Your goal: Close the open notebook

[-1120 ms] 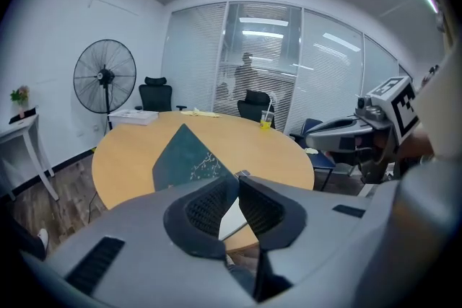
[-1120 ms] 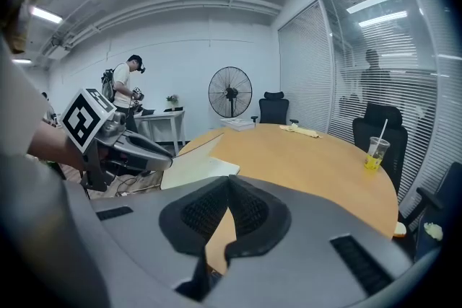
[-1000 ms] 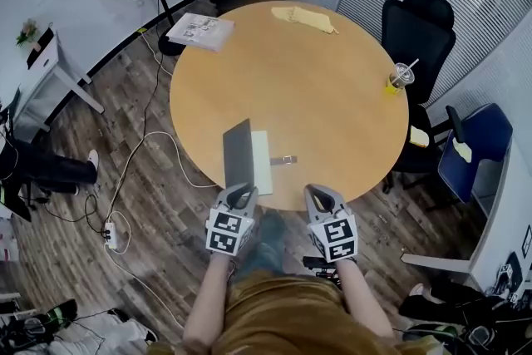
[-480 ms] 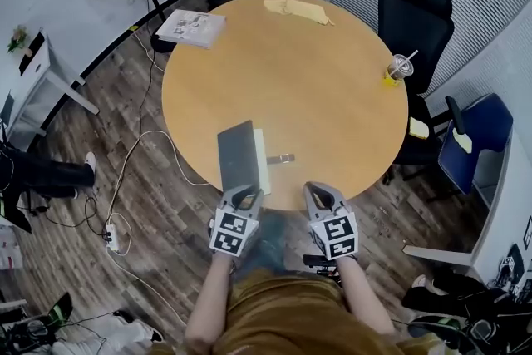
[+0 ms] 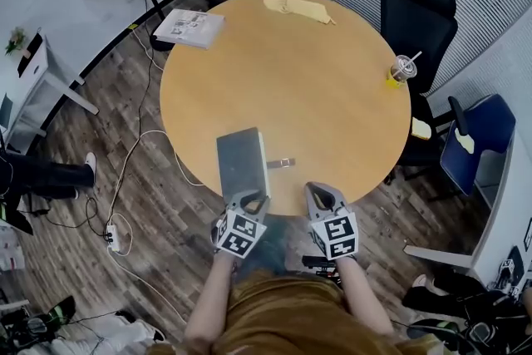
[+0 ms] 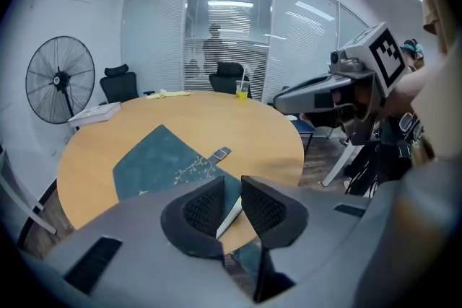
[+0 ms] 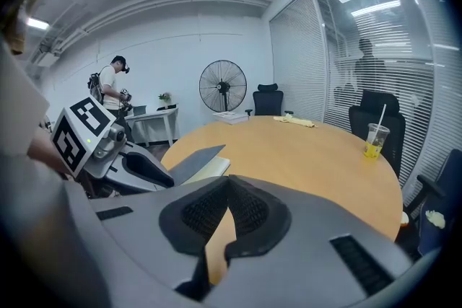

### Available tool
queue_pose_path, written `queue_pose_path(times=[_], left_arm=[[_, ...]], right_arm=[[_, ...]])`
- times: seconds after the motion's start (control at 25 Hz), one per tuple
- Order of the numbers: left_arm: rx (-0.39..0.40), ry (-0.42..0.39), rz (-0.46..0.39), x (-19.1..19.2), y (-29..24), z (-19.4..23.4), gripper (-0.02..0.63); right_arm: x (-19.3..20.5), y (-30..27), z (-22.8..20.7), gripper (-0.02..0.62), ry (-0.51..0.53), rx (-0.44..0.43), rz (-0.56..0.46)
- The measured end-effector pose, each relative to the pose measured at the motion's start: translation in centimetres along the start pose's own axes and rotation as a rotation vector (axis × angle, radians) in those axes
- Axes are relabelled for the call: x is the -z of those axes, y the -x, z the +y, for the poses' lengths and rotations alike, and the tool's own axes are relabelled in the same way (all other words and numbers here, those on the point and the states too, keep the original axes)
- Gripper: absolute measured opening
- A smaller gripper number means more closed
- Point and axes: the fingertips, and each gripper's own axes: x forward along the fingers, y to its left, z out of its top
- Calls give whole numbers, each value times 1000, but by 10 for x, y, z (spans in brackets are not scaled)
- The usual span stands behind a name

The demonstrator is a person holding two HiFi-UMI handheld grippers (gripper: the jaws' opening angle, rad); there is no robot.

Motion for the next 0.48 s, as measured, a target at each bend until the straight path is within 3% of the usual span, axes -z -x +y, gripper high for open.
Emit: queue_pose_path(times=[0.48], left_arm=[[95,-18,107,23,-29,-6,95]], right_arm=[[6,2,-14,12,-45,38,4]])
